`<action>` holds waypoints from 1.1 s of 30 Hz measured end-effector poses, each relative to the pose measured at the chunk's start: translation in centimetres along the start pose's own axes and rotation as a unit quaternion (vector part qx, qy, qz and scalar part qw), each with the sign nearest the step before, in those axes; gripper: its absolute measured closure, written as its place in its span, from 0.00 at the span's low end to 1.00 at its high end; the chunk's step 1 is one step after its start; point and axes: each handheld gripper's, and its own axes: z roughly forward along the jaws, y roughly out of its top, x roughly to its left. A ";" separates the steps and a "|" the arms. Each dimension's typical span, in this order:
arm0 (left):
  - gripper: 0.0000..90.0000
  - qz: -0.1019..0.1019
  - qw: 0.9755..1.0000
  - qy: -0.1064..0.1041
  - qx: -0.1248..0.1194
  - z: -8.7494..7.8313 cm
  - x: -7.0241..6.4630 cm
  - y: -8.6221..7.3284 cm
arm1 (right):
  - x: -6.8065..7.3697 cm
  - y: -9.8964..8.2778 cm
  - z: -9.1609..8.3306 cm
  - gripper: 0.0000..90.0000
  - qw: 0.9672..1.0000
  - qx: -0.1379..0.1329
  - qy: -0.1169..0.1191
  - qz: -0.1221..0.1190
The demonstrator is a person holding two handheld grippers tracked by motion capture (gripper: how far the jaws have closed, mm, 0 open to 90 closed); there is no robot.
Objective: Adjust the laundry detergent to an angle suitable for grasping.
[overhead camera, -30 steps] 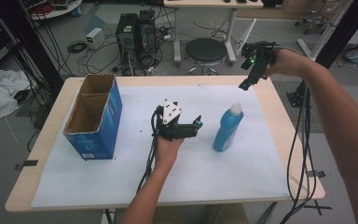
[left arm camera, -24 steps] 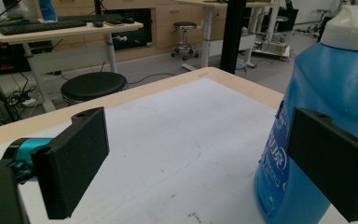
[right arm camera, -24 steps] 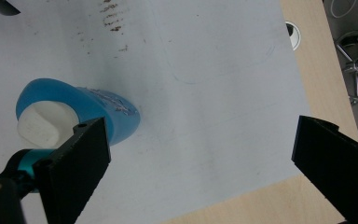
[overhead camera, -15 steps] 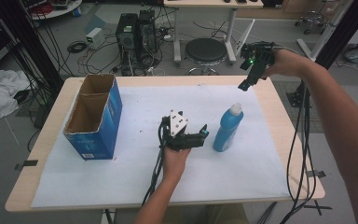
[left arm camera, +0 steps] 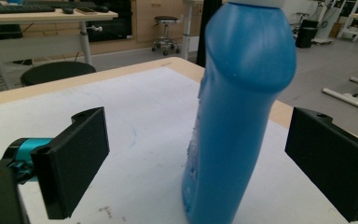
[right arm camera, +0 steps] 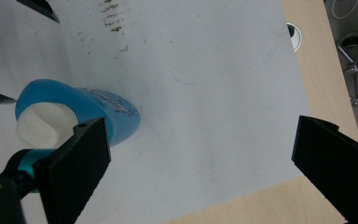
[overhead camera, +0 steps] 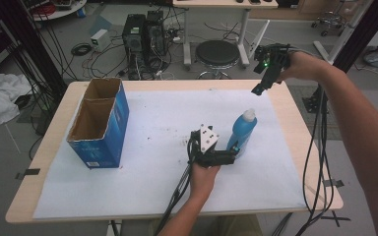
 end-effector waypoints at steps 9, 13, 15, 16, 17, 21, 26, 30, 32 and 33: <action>0.07 0.006 1.000 -0.003 0.006 1.1 -0.7 -0.3 | 0.0 -0.1 -0.2 0.04 1.000 -0.001 -0.002 0.000; 0.07 0.007 1.000 -0.003 0.007 1.7 -0.9 -0.5 | 0.0 0.0 -0.2 0.04 1.000 -0.002 -0.001 0.001; 0.07 0.006 1.000 -0.005 0.008 1.9 -1.1 -0.5 | 0.1 0.0 -0.2 0.04 1.000 -0.002 -0.002 0.001; 0.07 0.007 1.000 -0.008 0.009 2.1 -1.1 -0.6 | 0.1 0.0 -0.2 0.04 1.000 -0.002 -0.002 0.000; 0.07 0.007 1.000 -0.009 0.008 2.3 -1.2 -0.6 | 0.1 0.0 -0.1 0.04 1.000 -0.002 -0.001 -0.001; 0.07 0.014 1.000 -0.014 0.012 3.0 -1.6 -0.8 | 0.0 0.0 -0.1 0.04 1.000 -0.003 -0.001 0.001; 0.07 0.011 1.000 -0.013 0.017 4.1 -1.6 -1.0 | -0.2 0.0 0.1 0.04 1.000 -0.003 0.000 -0.002; 0.07 0.006 1.000 -0.006 0.018 5.0 -1.6 -1.0 | -0.3 0.0 0.2 0.04 1.000 -0.003 0.001 -0.003; 0.07 0.006 1.000 -0.002 0.020 5.3 -1.7 -1.0 | -0.3 0.0 0.1 0.04 1.000 -0.003 0.001 -0.001; 0.07 0.006 1.000 -0.002 0.021 5.5 -1.8 -1.0 | -0.3 0.0 0.1 0.04 1.000 -0.005 0.001 -0.002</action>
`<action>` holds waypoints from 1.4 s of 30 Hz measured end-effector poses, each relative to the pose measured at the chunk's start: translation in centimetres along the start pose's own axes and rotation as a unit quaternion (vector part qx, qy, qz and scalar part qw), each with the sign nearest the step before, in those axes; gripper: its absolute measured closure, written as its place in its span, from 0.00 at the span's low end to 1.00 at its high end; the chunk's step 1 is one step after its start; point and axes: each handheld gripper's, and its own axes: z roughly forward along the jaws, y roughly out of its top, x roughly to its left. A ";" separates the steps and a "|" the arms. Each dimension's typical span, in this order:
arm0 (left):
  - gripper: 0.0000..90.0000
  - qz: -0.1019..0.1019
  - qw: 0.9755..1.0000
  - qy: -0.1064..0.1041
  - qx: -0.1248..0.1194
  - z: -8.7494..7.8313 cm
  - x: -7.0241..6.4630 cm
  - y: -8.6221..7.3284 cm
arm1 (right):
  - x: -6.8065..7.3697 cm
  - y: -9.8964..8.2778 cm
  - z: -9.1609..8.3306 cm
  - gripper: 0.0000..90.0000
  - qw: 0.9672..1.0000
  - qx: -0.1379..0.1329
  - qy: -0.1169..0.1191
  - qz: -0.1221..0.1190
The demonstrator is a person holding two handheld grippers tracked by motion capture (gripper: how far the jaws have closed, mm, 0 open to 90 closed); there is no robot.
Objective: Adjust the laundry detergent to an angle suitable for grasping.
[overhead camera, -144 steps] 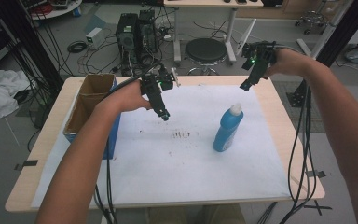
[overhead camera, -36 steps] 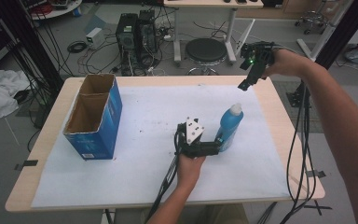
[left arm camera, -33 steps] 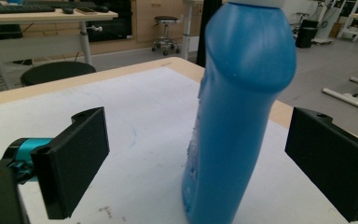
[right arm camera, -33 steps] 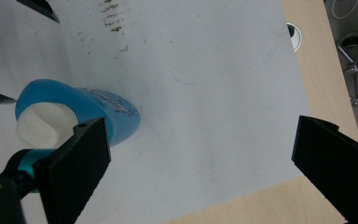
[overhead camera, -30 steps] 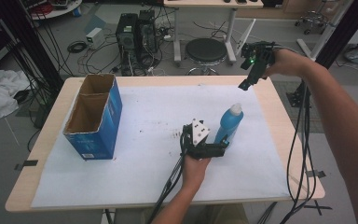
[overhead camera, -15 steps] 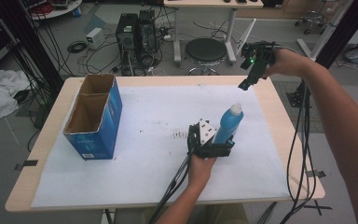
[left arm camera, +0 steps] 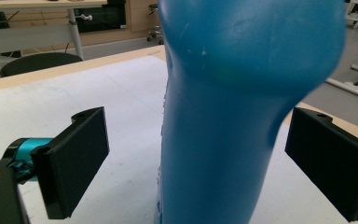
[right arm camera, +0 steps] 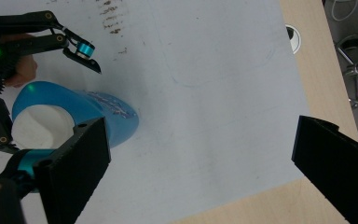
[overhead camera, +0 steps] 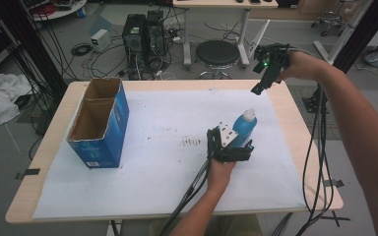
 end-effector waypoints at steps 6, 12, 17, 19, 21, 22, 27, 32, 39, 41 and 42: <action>0.07 0.001 1.000 0.009 -0.001 0.7 -0.4 0.0 | -0.1 -0.1 0.0 0.04 1.000 0.000 -0.001 0.003; 0.07 -0.002 1.000 0.016 -0.005 1.1 -0.5 -0.1 | -0.1 -0.1 0.0 0.04 1.000 -0.002 0.000 0.000; 0.10 0.000 1.000 0.015 -0.006 1.1 -0.5 -0.1 | -0.2 -0.2 -0.1 0.04 1.000 -0.004 -0.001 0.001; 0.11 0.001 1.000 0.015 -0.006 1.2 -0.6 -0.2 | -0.2 -0.2 -0.1 0.04 1.000 -0.003 -0.001 0.001; 0.12 0.003 1.000 0.016 -0.007 1.1 -0.6 -0.2 | -0.2 -0.2 -0.1 0.04 1.000 -0.003 -0.001 0.001; 0.14 0.003 1.000 0.016 -0.008 1.1 -0.6 -0.1 | -0.2 -0.2 -0.1 0.04 1.000 -0.003 -0.001 0.001; 0.18 0.002 1.000 0.014 -0.008 1.0 -0.6 -0.1 | -0.2 -0.2 0.0 0.04 1.000 -0.004 0.000 0.001; 0.22 0.005 1.000 0.015 -0.009 1.0 -0.6 -0.1 | -0.2 -0.1 0.0 0.04 1.000 -0.004 0.000 0.002; 0.27 0.005 1.000 0.018 -0.011 1.0 -0.6 0.0 | -0.2 -0.1 0.1 0.04 1.000 -0.004 0.000 0.001; 0.28 0.006 1.000 0.016 -0.009 1.0 -0.7 0.0 | -0.2 -0.1 0.1 0.04 1.000 -0.004 0.001 0.000; 0.28 0.006 1.000 0.016 -0.009 1.0 -0.7 0.0 | -0.2 -0.1 0.1 0.04 1.000 -0.004 0.001 0.000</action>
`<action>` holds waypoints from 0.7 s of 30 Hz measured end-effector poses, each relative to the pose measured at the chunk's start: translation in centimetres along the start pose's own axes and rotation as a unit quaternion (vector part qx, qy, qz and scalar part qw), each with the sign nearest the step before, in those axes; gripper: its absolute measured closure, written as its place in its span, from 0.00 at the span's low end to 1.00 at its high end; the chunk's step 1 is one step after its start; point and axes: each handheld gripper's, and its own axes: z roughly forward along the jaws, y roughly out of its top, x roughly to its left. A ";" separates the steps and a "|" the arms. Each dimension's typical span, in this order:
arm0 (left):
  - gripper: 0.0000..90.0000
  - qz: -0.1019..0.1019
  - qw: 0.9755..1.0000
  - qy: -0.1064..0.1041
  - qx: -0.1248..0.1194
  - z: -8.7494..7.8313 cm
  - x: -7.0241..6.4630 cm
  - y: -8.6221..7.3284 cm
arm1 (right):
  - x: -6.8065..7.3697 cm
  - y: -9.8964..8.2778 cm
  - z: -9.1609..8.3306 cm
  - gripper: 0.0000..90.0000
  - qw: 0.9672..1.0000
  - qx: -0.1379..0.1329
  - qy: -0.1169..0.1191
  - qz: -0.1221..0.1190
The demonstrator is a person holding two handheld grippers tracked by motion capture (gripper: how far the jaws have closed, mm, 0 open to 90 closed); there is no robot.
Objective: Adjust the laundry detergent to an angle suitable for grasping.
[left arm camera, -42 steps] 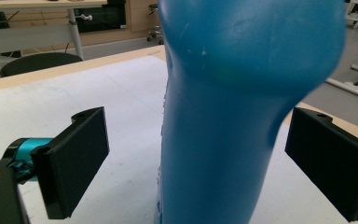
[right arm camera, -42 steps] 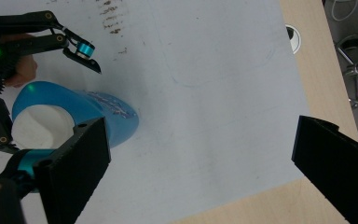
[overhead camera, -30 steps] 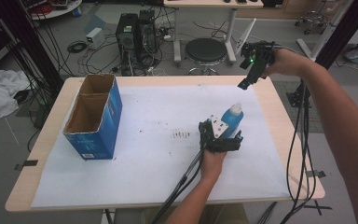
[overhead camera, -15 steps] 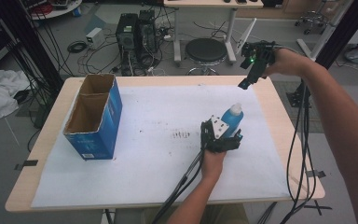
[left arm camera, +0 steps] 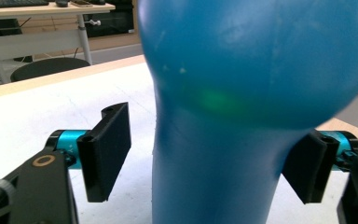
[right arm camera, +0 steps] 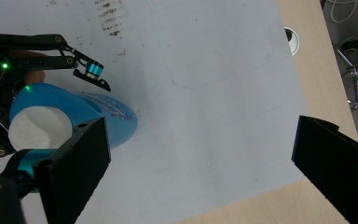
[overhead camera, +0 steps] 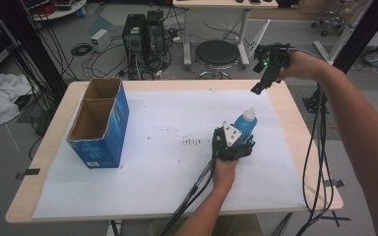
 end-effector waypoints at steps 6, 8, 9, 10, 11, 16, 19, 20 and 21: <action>0.31 0.002 1.000 0.002 -0.001 0.0 -0.1 0.0 | 0.0 0.0 -0.1 0.04 1.000 0.002 -0.001 0.001; 0.34 0.004 1.000 0.001 -0.002 0.0 0.0 0.0 | 0.0 0.0 0.0 0.04 1.000 0.001 -0.001 0.000; 0.36 0.007 1.000 0.000 -0.004 0.0 -0.1 0.0 | 0.0 0.0 0.0 0.04 1.000 0.001 0.000 0.001; 0.38 0.009 1.000 -0.001 -0.004 -0.1 -0.1 0.0 | 0.0 0.0 0.0 0.04 1.000 0.001 0.000 0.001; 0.40 0.009 1.000 -0.001 -0.004 -0.1 -0.1 0.0 | 0.0 0.0 0.0 0.04 1.000 0.001 0.000 0.001; 0.47 0.018 1.000 -0.002 -0.005 -0.1 -0.4 0.0 | 0.0 0.1 0.0 0.04 1.000 0.000 0.000 0.001; 0.47 0.018 1.000 -0.001 -0.006 -0.1 -0.4 0.0 | 0.1 0.1 0.0 0.04 1.000 0.000 0.000 0.001; 0.47 0.019 1.000 0.000 -0.007 -0.1 -0.4 0.0 | 0.1 0.0 0.0 0.04 1.000 0.001 0.000 0.002; 0.48 0.019 1.000 0.000 -0.007 -0.1 -0.4 0.0 | 0.1 0.0 -0.1 0.04 1.000 0.001 0.000 0.003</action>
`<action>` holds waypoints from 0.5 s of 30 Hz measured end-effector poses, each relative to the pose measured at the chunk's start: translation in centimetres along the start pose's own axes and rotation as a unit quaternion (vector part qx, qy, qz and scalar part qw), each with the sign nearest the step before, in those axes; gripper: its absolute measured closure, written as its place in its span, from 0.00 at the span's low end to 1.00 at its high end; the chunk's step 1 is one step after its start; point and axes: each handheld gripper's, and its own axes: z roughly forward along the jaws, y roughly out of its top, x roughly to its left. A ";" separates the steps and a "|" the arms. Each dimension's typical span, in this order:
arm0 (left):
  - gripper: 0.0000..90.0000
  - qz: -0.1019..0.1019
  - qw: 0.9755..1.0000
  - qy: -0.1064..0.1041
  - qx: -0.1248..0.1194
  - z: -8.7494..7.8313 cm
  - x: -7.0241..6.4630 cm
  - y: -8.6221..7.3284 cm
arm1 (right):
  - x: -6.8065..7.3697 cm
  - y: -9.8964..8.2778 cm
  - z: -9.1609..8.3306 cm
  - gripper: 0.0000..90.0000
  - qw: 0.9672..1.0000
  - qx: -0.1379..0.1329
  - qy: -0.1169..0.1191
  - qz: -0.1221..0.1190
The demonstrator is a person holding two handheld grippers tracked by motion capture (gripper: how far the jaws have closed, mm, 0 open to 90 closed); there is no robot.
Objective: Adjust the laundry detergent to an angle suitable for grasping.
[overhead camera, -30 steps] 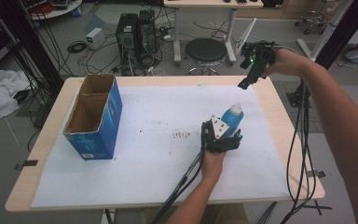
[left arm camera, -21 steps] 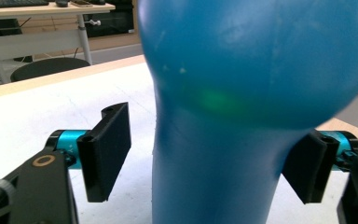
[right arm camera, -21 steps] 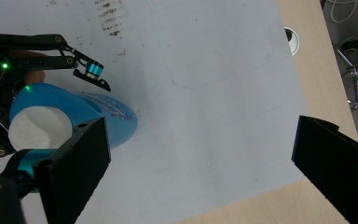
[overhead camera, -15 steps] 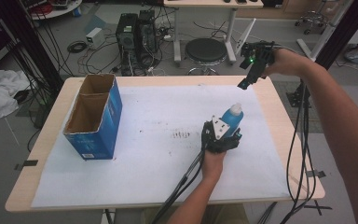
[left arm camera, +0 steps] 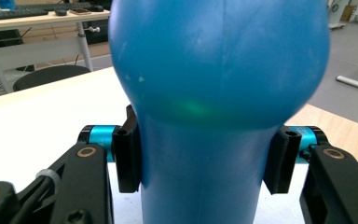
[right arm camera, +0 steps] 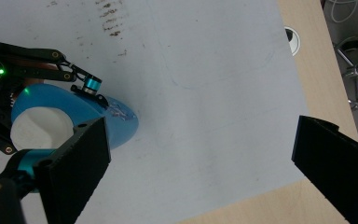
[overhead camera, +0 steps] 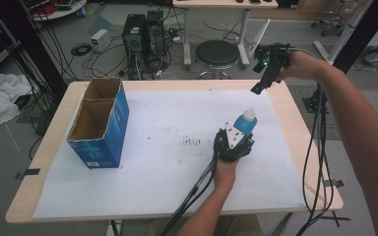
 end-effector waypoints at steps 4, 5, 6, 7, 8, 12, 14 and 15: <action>0.49 0.008 1.000 0.002 0.003 -0.1 0.0 0.1 | 0.0 -0.1 0.0 0.04 1.000 0.000 0.000 -0.001; 0.49 0.008 1.000 0.000 0.005 -0.1 0.1 0.1 | 0.0 -0.1 0.0 0.04 1.000 -0.001 -0.001 -0.001; 0.50 0.007 1.000 -0.003 0.005 -0.1 0.1 0.1 | 0.0 -0.1 -0.1 0.04 1.000 0.001 -0.001 0.002; 0.50 0.007 1.000 -0.003 0.005 -0.1 0.1 0.1 | 0.0 -0.1 -0.1 0.04 1.000 0.001 -0.001 0.002; 0.50 0.009 1.000 -0.009 0.008 -0.2 0.3 0.2 | 0.0 -0.1 -0.1 0.04 1.000 -0.001 -0.002 0.002; 0.50 0.014 1.000 -0.025 0.006 -0.7 0.9 0.6 | 0.0 -0.2 -0.2 0.04 1.000 -0.001 -0.001 -0.001; 0.50 0.017 0.999 -0.032 0.006 -0.9 1.1 0.7 | 0.0 -0.2 -0.2 0.04 1.000 -0.001 -0.002 0.002; 0.50 0.023 0.999 -0.041 0.005 -1.3 1.6 1.0 | 0.1 -0.3 -0.4 0.04 1.000 -0.003 -0.003 0.001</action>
